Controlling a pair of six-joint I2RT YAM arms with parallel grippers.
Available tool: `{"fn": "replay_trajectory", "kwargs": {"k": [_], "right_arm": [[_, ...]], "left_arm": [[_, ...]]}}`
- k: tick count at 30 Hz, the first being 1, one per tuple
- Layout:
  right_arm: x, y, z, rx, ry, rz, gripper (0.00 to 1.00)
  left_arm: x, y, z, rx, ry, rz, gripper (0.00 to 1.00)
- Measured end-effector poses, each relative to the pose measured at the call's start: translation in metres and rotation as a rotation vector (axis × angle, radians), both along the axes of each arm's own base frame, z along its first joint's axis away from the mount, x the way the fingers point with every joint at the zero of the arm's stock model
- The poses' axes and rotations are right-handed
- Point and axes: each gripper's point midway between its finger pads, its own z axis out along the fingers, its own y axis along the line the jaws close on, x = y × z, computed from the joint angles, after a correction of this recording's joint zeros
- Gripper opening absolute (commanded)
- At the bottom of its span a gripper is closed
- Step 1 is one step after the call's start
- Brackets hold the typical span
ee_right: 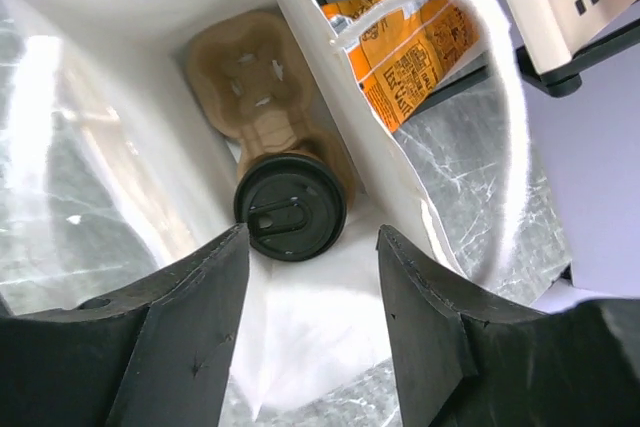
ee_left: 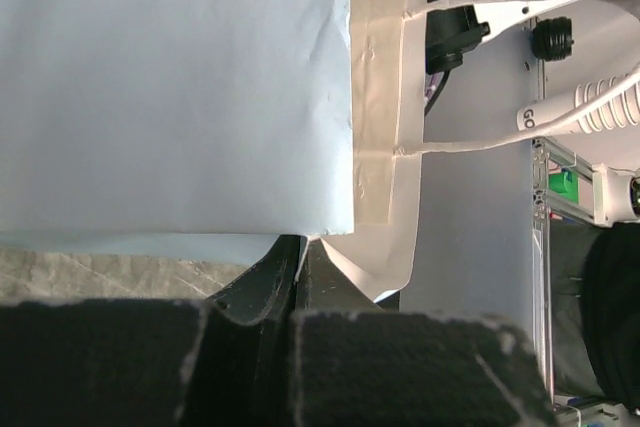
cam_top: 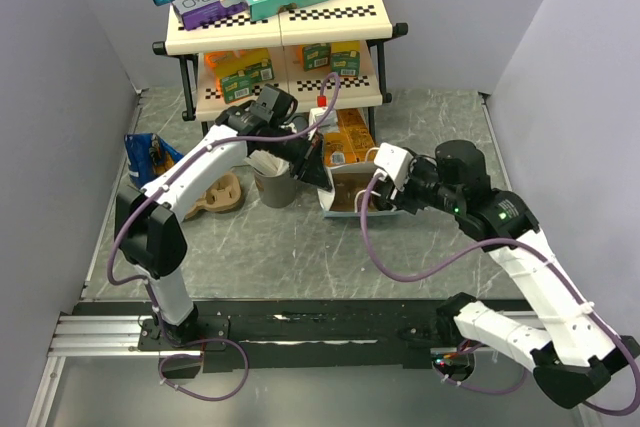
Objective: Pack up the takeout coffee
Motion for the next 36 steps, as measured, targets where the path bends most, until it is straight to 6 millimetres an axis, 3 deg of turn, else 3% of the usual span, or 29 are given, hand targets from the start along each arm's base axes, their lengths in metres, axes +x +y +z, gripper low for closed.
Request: {"fn": "replay_trajectory", "kwargs": {"k": [7,13,25,36], "right_arm": [[-0.019,-0.006,0.027,0.027,-0.012,0.017,0.68],[-0.042,-0.011,0.045,0.058,-0.015,0.045,0.8],[-0.076,-0.015,0.034,0.054,0.063,0.12,0.93],[-0.083,-0.013,0.019,0.016,0.07,0.189,0.95]], "left_arm": [[0.003,-0.002,0.001,-0.003,0.003,0.0,0.01],[0.003,-0.002,0.001,-0.003,0.003,0.0,0.01],[0.004,-0.003,0.002,-0.002,0.002,0.0,0.01],[0.005,-0.003,0.002,-0.006,0.005,-0.007,0.01]]}}
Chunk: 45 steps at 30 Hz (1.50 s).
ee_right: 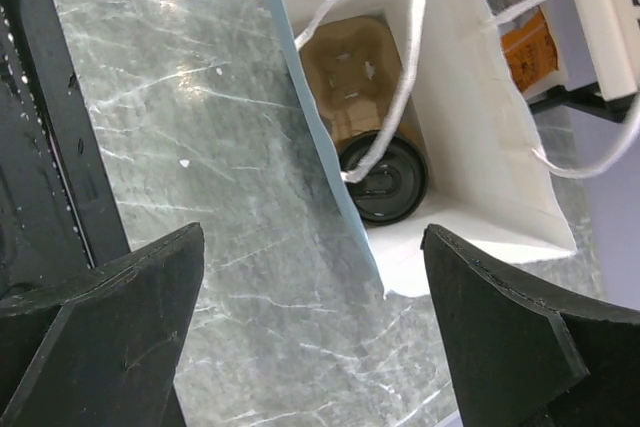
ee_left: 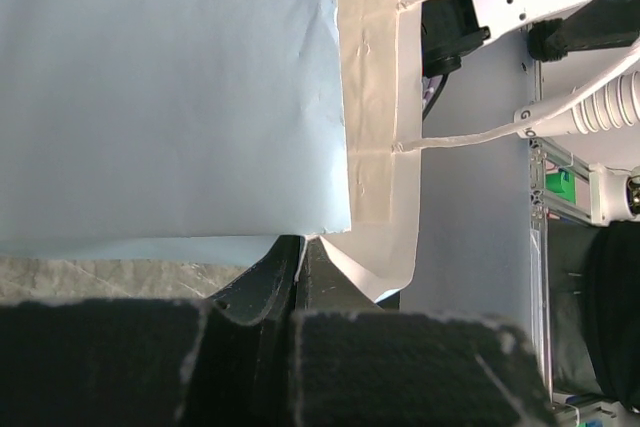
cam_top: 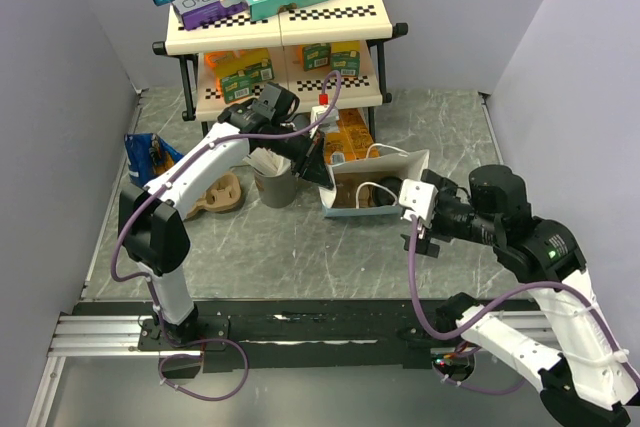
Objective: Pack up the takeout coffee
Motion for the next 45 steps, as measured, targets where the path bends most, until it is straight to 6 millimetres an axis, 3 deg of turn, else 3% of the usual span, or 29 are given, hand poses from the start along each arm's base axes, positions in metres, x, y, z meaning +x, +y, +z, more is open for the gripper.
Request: {"fn": "replay_trajectory", "kwargs": {"k": [5,12,15,17,21,27,29,35,45], "right_arm": [[0.004,0.004,-0.012,-0.022,0.02,0.02,0.95],[0.026,0.015,-0.024,-0.048,0.007,0.037,0.93],[0.034,0.018,-0.035,-0.072,0.01,0.048,0.89],[0.037,0.019,-0.042,-0.086,0.013,0.058,0.81],[0.042,0.022,-0.047,-0.104,0.01,0.074,0.61],[0.051,0.028,-0.055,-0.121,0.026,0.088,0.21],[0.052,0.029,-0.057,-0.126,0.033,0.092,0.17],[0.056,0.032,-0.057,-0.128,0.055,0.092,0.09],[0.048,0.029,-0.029,-0.095,0.051,0.068,0.02]], "left_arm": [[0.0,0.0,0.001,-0.001,0.0,-0.001,0.01],[0.002,-0.001,0.001,0.001,0.003,-0.003,0.01],[0.002,-0.001,0.001,0.003,0.005,-0.002,0.01],[0.002,-0.001,0.002,0.005,0.003,-0.002,0.02],[0.005,-0.001,0.003,0.005,-0.012,0.002,0.13],[0.01,0.001,0.008,0.006,-0.031,0.012,0.34],[0.012,0.002,0.01,0.008,-0.041,0.019,0.45],[0.023,0.006,0.018,0.003,-0.082,0.044,0.63],[0.047,0.01,0.037,-0.005,-0.182,0.112,0.72]]}}
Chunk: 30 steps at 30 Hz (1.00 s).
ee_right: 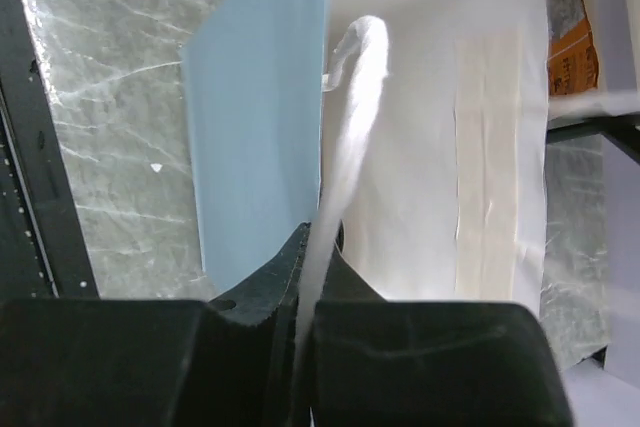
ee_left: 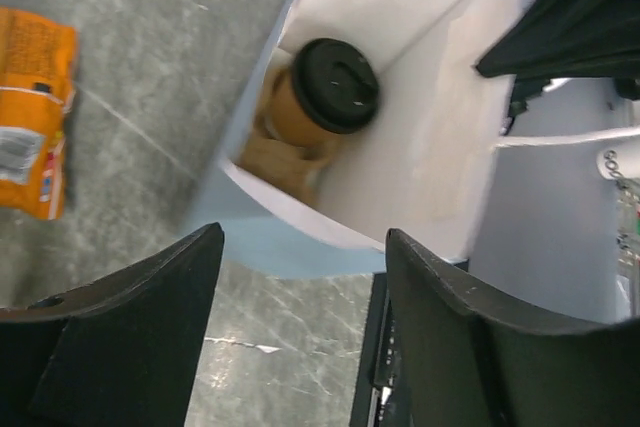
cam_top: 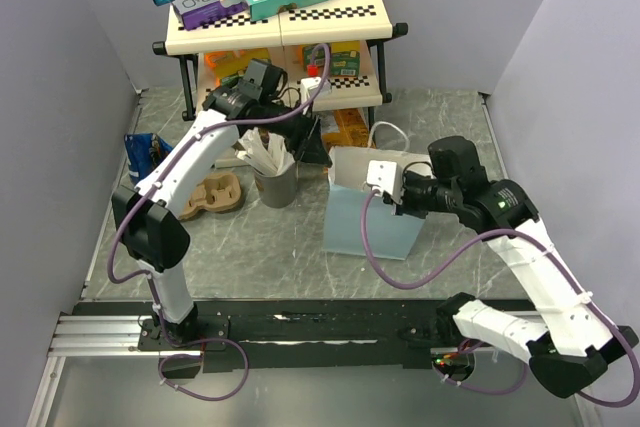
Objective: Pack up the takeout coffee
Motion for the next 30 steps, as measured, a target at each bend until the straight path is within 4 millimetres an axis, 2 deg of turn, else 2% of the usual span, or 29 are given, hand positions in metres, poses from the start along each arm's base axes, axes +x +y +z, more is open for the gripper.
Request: {"fn": "replay_trajectory", "kwargs": {"k": [7,10,11,13,14,17,20,22,24,25,28,30], "right_arm": [[-0.012,-0.006,0.001,0.005,0.023,-0.009,0.03],[-0.016,-0.006,0.001,0.014,0.034,-0.012,0.24],[-0.016,-0.006,0.001,0.017,0.037,-0.014,0.38],[-0.018,-0.006,0.002,0.023,0.041,-0.016,0.53],[-0.018,-0.006,0.002,0.024,0.041,-0.017,0.64],[-0.02,-0.007,0.002,0.027,0.046,-0.022,0.8],[-0.024,-0.009,0.006,0.033,0.06,-0.032,0.89],[-0.027,-0.008,0.019,0.056,0.06,-0.042,0.94],[-0.028,-0.006,0.044,0.103,0.039,-0.048,0.96],[-0.029,-0.004,0.059,0.135,0.02,-0.052,1.0],[-0.027,-0.001,0.1,0.233,-0.039,-0.083,1.0],[-0.017,-0.004,0.123,0.309,-0.066,-0.159,1.0]], "left_arm": [[0.016,0.009,0.001,0.018,-0.036,0.057,0.77],[0.019,0.013,0.003,0.022,-0.049,0.074,0.78],[0.02,0.015,0.005,0.021,-0.055,0.08,0.78],[0.02,0.017,0.01,0.016,-0.074,0.083,0.79],[0.02,0.018,0.013,0.012,-0.089,0.086,0.79],[0.02,0.022,0.028,-0.001,-0.156,0.097,0.81],[0.019,0.031,0.045,-0.005,-0.243,0.116,0.82],[0.02,0.037,0.052,0.0,-0.279,0.131,0.83],[0.025,0.047,0.056,0.013,-0.314,0.156,0.84],[0.029,0.052,0.056,0.024,-0.329,0.173,0.83],[0.044,0.072,0.052,0.078,-0.354,0.24,0.82],[0.052,0.086,0.046,0.127,-0.351,0.29,0.79]]}}
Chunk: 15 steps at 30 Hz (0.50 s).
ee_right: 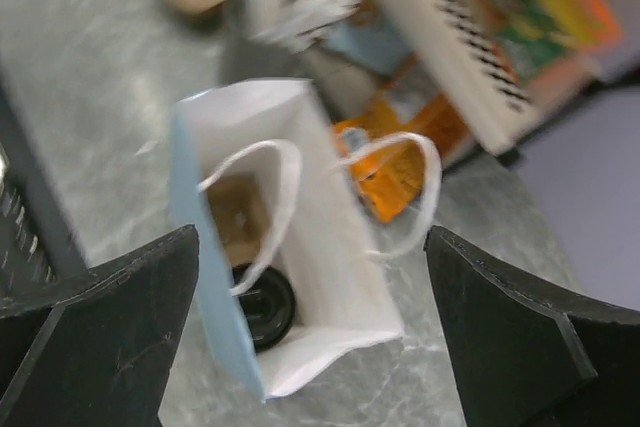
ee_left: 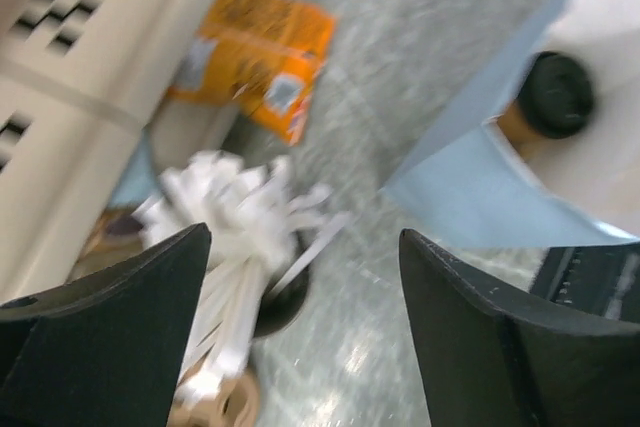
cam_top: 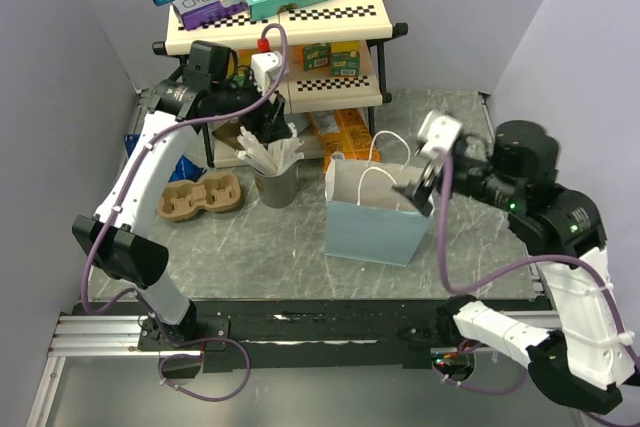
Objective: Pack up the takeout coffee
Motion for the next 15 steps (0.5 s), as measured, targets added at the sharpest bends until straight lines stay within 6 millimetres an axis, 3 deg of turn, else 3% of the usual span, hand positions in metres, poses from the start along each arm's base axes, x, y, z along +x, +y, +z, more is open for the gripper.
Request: {"fn": "replay_trajectory", "kwargs": {"k": [4,7,12,15], "right_arm": [[0.036,-0.027,0.032,0.133,-0.046,-0.255,1.0],[0.06,-0.046,0.034,0.201,-0.08,-0.403,0.99],[0.08,-0.07,-0.029,0.23,0.048,-0.571,0.98],[0.082,-0.069,-0.054,0.236,0.123,-0.591,0.98]], "left_arm": [[0.011,0.022,-0.009,0.07,0.011,0.099,0.68],[0.014,0.029,-0.016,0.107,0.016,0.141,0.6],[0.016,0.039,-0.029,0.155,0.04,0.187,0.5],[0.02,0.043,-0.032,0.17,0.046,0.22,0.55]]}}
